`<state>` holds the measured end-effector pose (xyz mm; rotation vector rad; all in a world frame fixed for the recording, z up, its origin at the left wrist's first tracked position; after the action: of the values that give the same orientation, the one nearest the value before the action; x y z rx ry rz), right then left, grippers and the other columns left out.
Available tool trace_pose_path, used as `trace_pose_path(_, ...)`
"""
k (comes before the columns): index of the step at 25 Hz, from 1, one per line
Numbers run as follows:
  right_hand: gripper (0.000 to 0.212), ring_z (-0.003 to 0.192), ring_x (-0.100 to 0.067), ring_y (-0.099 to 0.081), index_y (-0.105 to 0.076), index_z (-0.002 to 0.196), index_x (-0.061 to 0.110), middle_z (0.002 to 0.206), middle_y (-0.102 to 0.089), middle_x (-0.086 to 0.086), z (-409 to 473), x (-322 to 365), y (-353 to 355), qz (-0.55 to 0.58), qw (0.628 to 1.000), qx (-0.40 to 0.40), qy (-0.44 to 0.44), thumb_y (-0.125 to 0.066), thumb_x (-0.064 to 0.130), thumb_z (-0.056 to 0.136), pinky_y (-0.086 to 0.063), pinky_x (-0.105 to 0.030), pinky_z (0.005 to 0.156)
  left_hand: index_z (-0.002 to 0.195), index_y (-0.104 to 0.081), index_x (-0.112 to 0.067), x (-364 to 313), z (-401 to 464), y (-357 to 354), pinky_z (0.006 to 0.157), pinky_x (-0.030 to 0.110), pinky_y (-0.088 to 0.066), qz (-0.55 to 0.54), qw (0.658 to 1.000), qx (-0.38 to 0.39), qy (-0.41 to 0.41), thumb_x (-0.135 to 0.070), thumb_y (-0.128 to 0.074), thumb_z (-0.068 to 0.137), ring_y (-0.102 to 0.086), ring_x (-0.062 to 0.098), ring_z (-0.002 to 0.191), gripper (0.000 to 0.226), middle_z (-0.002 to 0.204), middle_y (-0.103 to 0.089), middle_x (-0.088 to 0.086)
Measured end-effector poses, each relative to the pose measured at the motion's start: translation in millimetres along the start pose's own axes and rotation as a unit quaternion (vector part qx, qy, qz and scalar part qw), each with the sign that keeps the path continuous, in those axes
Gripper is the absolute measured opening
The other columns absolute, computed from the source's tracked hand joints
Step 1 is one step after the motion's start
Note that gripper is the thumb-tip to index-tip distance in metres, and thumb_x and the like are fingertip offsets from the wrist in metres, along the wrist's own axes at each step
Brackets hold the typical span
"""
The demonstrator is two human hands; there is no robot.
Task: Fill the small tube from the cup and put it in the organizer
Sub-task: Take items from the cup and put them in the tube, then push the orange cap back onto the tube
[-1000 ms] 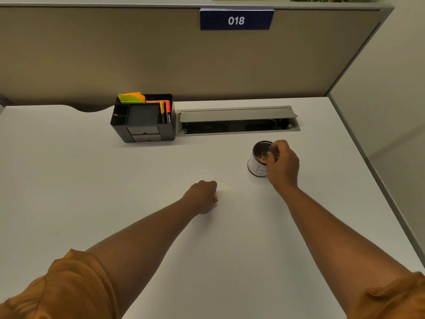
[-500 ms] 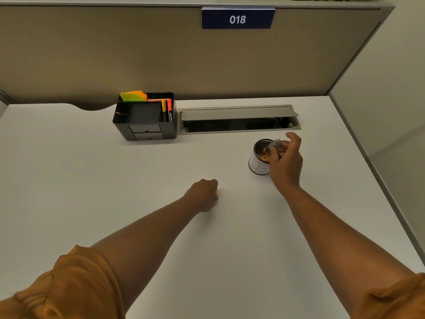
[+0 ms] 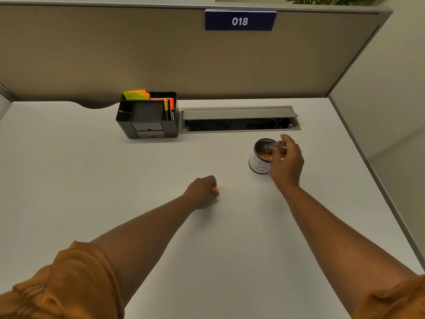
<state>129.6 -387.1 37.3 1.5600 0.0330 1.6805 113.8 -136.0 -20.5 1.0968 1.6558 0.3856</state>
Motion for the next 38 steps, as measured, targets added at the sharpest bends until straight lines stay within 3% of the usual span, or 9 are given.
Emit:
trace_pose_path(3, 0.037, 0.114, -0.023, -0.063, -0.057, 0.132, 0.015, 0.129, -0.063, -0.009, -11.7, 3.7, 4.5, 0.077, 0.995, -0.030, -0.052, -0.058, 0.008, 0.096, -0.053, -0.024, 0.091, 0.104, -0.065, -0.013, 6.9, -7.6, 0.9, 0.069, 0.025, -0.045, -0.220, 0.971, -0.072, 0.053, -0.020, -0.065, 0.092, -0.057, 0.016, 0.083, 0.014, 0.094, -0.064, -0.001)
trace_pose_path(7, 0.031, 0.100, -0.019, -0.067, -0.061, 0.125, 0.017, 0.113, -0.069, -0.005, -50.1, 16.4, -15.7, 0.159, 0.981, 0.002, -0.107, -0.060, 0.011, 0.095, -0.055, -0.029, 0.088, 0.108, -0.068, -0.004, 11.1, -20.3, 12.0, 0.092, 0.037, -0.059, -0.505, 0.855, -0.071, 0.093, -0.009, -0.069, 0.092, -0.068, 0.026, 0.092, 0.017, 0.094, -0.068, 0.009)
trace_pose_path(10, 0.023, 0.086, -0.016, -0.063, -0.064, 0.115, 0.022, 0.095, -0.067, 0.000, -82.3, 22.5, -39.3, 0.223, 0.957, 0.096, -0.158, -0.065, 0.013, 0.093, -0.053, -0.025, 0.079, 0.110, -0.069, -0.002, 13.3, -32.8, 27.2, 0.086, 0.026, -0.061, -0.570, 0.816, -0.051, 0.083, -0.008, -0.067, 0.094, -0.072, 0.023, 0.095, 0.017, 0.098, -0.070, 0.010)
trace_pose_path(15, 0.019, 0.091, -0.022, -0.070, -0.065, 0.109, 0.014, 0.101, -0.071, -0.011, -122.8, 33.9, -72.8, 0.325, 0.882, 0.231, -0.251, -0.065, 0.005, 0.093, -0.059, -0.033, 0.086, 0.103, -0.071, -0.009, 33.4, -58.1, 44.8, 0.092, 0.024, -0.058, -0.622, 0.778, -0.032, 0.083, -0.006, -0.059, 0.098, -0.068, 0.020, 0.101, 0.014, 0.103, -0.069, 0.011)
trace_pose_path(19, 0.018, 0.090, -0.021, -0.074, -0.066, 0.110, 0.010, 0.102, -0.074, -0.012, -144.3, 45.9, -86.4, 0.351, 0.855, 0.267, -0.272, -0.065, 0.003, 0.093, -0.059, -0.031, 0.083, 0.120, -0.066, -0.003, 60.1, -76.0, 50.3, 0.092, 0.027, -0.058, -0.622, 0.775, -0.048, 0.099, -0.004, -0.059, 0.098, -0.069, 0.022, 0.102, 0.023, 0.111, -0.069, 0.015)
trace_pose_path(23, 0.018, 0.090, -0.020, -0.074, -0.067, 0.110, 0.009, 0.104, -0.074, -0.012, -155.9, 55.6, -94.2, 0.356, 0.840, 0.298, -0.279, -0.065, 0.002, 0.093, -0.058, -0.029, 0.082, 0.116, -0.066, -0.001, 76.8, -88.2, 57.0, 0.088, 0.026, -0.061, -0.635, 0.763, -0.070, 0.099, -0.001, -0.061, 0.096, -0.071, 0.024, 0.099, 0.021, 0.111, -0.069, 0.017)
trace_pose_path(29, 0.021, 0.091, -0.021, -0.074, -0.066, 0.111, 0.007, 0.105, -0.073, -0.012, -162.7, 64.5, -98.4, 0.378, 0.821, 0.314, -0.291, -0.063, -0.003, 0.093, -0.059, -0.027, 0.080, 0.114, -0.068, -0.001, 77.9, -95.5, 60.8, 0.087, 0.025, -0.061, -0.619, 0.778, -0.064, 0.090, -0.004, -0.062, 0.096, -0.072, 0.024, 0.098, 0.020, 0.106, -0.072, 0.015)
trace_pose_path(32, 0.022, 0.089, -0.020, -0.074, -0.065, 0.109, 0.007, 0.104, -0.073, -0.011, -161.5, 66.0, -95.6, 0.387, 0.812, 0.324, -0.293, -0.060, -0.007, 0.093, -0.059, -0.026, 0.079, 0.106, -0.072, -0.006, 77.3, -97.1, 60.7, 0.082, 0.024, -0.062, -0.611, 0.785, -0.059, 0.087, -0.014, -0.065, 0.096, -0.074, 0.022, 0.092, 0.015, 0.100, -0.074, 0.012)
trace_pose_path(38, 0.026, 0.095, -0.024, -0.070, -0.067, 0.104, 0.011, 0.104, -0.075, -0.007, -153.2, 67.8, -89.8, 0.346, 0.831, 0.359, -0.248, -0.064, -0.010, 0.089, -0.057, -0.033, 0.091, 0.098, -0.075, -0.004, 77.0, -94.8, 62.1, 0.074, 0.024, -0.062, -0.587, 0.798, -0.068, 0.116, -0.036, -0.069, 0.092, -0.077, 0.022, 0.084, 0.033, 0.089, -0.078, 0.011)
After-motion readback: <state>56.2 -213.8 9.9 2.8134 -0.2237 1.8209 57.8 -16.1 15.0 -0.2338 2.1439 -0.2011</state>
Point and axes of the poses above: each hand's wrist, its own z-axis towards the middle knuckle, its own y-axis out of the back of the hand, x = y × z, the point moved 2 cm from there along z, towards the middle knuckle
